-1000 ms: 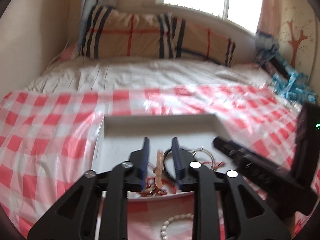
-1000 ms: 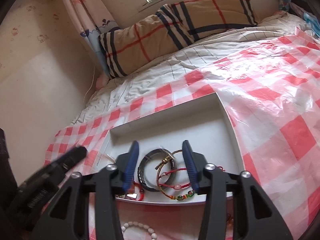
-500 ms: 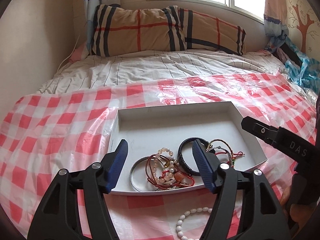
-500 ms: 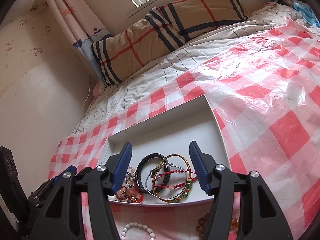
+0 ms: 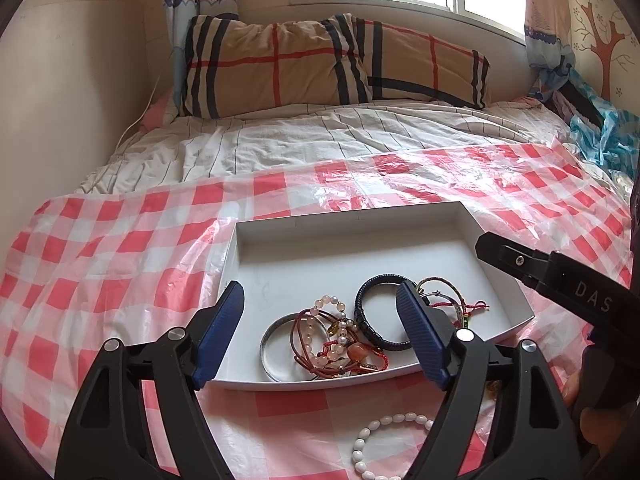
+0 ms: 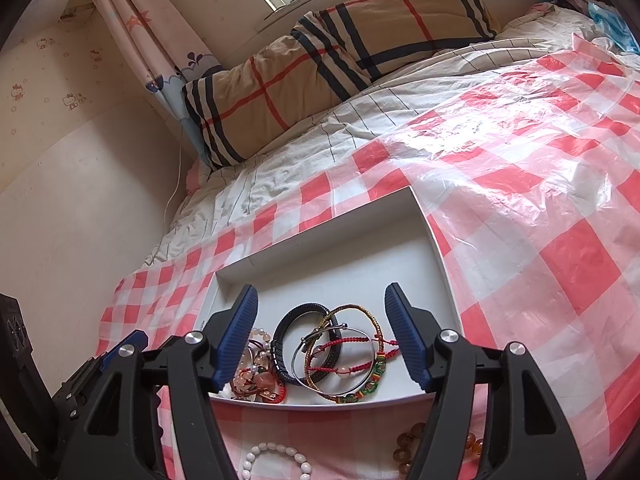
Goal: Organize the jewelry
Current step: 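Move both tools to the white pearl and amber bead bracelets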
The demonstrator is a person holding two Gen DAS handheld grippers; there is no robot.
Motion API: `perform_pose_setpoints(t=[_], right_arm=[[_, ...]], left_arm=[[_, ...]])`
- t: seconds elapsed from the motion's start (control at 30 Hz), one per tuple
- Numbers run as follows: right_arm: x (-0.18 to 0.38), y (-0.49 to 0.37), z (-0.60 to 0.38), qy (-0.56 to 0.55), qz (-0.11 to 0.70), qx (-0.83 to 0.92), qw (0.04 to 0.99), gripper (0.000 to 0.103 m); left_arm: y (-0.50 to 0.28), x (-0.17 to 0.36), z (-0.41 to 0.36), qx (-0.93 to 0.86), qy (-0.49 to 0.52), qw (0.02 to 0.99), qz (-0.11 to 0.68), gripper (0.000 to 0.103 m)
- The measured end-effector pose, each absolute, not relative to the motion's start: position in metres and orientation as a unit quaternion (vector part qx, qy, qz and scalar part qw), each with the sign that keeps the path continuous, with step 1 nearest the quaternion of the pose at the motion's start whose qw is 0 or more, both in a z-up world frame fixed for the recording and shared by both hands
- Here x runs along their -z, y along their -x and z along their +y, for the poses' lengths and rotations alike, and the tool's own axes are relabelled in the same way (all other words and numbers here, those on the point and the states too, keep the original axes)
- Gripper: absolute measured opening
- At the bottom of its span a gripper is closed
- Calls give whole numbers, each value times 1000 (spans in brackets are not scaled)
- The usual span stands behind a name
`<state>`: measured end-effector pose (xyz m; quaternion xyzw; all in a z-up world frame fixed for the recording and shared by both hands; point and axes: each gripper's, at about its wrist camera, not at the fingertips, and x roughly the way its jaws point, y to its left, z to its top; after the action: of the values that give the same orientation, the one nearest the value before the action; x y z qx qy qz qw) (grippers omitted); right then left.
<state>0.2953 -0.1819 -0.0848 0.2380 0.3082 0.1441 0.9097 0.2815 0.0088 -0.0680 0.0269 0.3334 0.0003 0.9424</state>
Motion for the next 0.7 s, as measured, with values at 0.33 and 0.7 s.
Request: perform_pose_setpoints(t=[0.33, 0.7], right_arm=[[84, -294, -182, -237, 308, -144, 910, 66], [82, -288, -196, -225, 314, -124, 914, 68]], left_arm=[[-281, 68, 7, 0, -30, 942, 333, 79], [-279, 71, 4, 11, -49, 935, 352, 82]])
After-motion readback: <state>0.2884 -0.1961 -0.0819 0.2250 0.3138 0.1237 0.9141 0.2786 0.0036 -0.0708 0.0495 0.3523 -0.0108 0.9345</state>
